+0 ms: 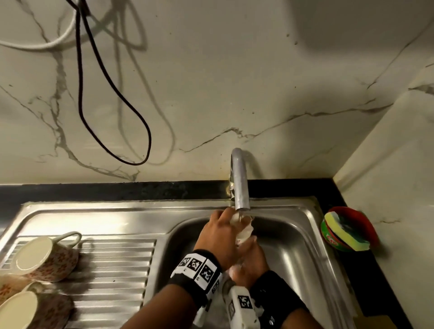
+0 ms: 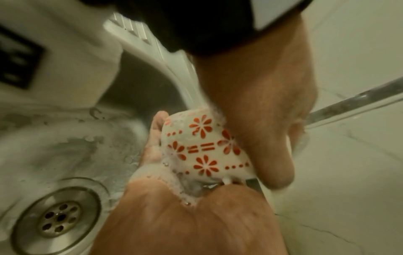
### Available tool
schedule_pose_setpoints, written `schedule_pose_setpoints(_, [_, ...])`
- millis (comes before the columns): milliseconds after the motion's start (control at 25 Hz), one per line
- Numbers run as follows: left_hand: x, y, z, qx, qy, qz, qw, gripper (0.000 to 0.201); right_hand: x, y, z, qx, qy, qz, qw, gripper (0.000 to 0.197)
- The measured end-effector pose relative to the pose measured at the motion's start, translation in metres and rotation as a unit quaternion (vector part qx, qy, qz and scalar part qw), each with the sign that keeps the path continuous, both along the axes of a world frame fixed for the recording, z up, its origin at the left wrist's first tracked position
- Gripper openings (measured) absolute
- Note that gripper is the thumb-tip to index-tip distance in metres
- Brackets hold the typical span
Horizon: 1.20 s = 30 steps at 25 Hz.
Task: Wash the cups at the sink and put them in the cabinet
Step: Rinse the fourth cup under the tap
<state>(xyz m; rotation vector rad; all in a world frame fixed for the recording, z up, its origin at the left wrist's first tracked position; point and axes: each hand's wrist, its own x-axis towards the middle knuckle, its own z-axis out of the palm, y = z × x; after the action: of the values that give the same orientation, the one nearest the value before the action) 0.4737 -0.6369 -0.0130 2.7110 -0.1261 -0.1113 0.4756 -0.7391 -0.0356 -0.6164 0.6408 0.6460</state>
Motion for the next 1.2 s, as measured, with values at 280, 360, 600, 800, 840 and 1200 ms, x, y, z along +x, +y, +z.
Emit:
schedule_pose_setpoints(280, [0.029, -0.008, 0.014, -0.201, 0.096, 0.216, 0.951, 0.025, 0.018, -0.026, 0.004, -0.209, -0.263, 0.053, 0.94, 0.031])
schedule_pose_setpoints(360, [0.036, -0.01, 0.01, -0.212, 0.115, 0.244, 0.939, 0.02, 0.02, -0.034, 0.015, -0.249, -0.34, 0.058, 0.905, 0.042])
schedule_pose_setpoints(600, [0.032, 0.0, -0.001, -0.522, 0.228, 0.364, 0.737, 0.034, 0.018, -0.04, 0.011, -0.301, -0.464, 0.093, 0.828, 0.058])
schedule_pose_setpoints(800, [-0.011, 0.0, -0.011, -0.597, 0.134, 0.291, 0.735, 0.046, 0.032, -0.029, 0.012, -0.359, -0.438, 0.111, 0.817, 0.031])
schedule_pose_setpoints(840, [-0.019, 0.0, -0.016, -0.587, 0.105, 0.268, 0.757, 0.06, 0.034, -0.025, 0.011, -0.372, -0.423, 0.118, 0.818, 0.027])
schedule_pose_setpoints(1200, [-0.041, 0.018, -0.021, -0.407, 0.015, 0.345, 0.846, 0.068, 0.032, -0.007, -0.023, -0.402, -0.364, 0.246, 0.803, 0.037])
